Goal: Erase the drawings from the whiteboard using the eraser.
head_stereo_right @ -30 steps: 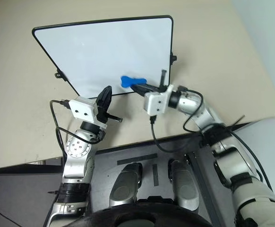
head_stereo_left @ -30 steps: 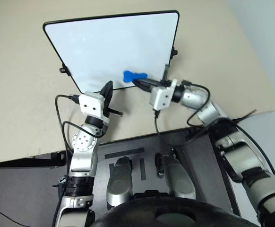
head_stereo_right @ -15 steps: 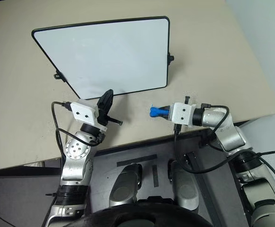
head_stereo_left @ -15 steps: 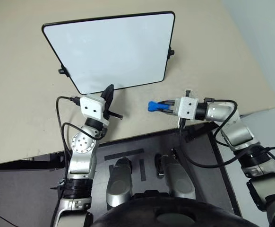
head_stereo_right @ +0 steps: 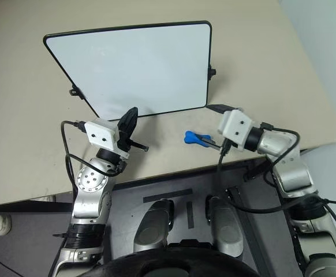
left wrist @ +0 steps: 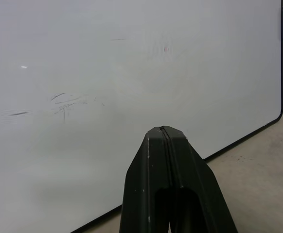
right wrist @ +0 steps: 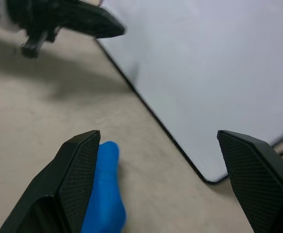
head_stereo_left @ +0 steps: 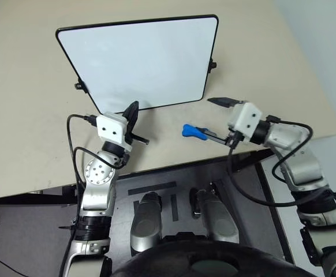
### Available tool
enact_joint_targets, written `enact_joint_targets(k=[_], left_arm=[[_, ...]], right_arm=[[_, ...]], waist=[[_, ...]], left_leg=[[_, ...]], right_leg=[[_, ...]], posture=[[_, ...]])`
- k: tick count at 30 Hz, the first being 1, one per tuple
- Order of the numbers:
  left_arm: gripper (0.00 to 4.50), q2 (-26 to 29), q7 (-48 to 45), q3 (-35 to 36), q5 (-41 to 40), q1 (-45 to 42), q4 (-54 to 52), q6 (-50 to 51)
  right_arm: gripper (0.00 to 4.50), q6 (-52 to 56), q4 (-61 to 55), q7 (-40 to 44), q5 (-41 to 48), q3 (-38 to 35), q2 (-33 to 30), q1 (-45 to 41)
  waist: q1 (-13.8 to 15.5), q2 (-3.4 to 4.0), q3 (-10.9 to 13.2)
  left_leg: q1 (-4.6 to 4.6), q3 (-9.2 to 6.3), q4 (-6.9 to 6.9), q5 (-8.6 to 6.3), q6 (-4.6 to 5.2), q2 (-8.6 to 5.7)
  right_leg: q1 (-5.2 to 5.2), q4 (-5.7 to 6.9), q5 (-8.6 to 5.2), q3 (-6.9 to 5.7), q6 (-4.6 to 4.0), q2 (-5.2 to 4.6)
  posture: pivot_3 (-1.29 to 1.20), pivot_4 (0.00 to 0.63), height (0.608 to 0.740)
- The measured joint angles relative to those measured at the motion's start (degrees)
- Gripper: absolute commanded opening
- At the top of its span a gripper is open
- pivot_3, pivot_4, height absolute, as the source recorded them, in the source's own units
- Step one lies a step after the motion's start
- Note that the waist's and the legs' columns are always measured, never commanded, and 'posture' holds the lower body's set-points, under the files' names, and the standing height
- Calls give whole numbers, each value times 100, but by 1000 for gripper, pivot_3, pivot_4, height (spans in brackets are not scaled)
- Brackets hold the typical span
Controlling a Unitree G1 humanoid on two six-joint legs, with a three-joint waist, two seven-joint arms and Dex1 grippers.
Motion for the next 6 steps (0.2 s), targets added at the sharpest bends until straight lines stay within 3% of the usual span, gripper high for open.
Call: enact_joint_targets(k=[2,6], left_arm=[[0,75,-8,72,-30,25,-21,28],[0,131,-70,117,-88,-16,-23,112]], right_arm=[[4105,220,-38,-38,184,-212,-6,193],[4105,419,-236,-145,256,-326,15,336]], waist=[[0,0,0],[-7,0,0]], left_leg=[[2,4,0,0,0,-1],[14,5,0,0,-1,1]], right_leg=[[1,0,-24,1,40,1],[7,3,-24,3,39,6]], posture=[[0,150,740],[0,150,740]])
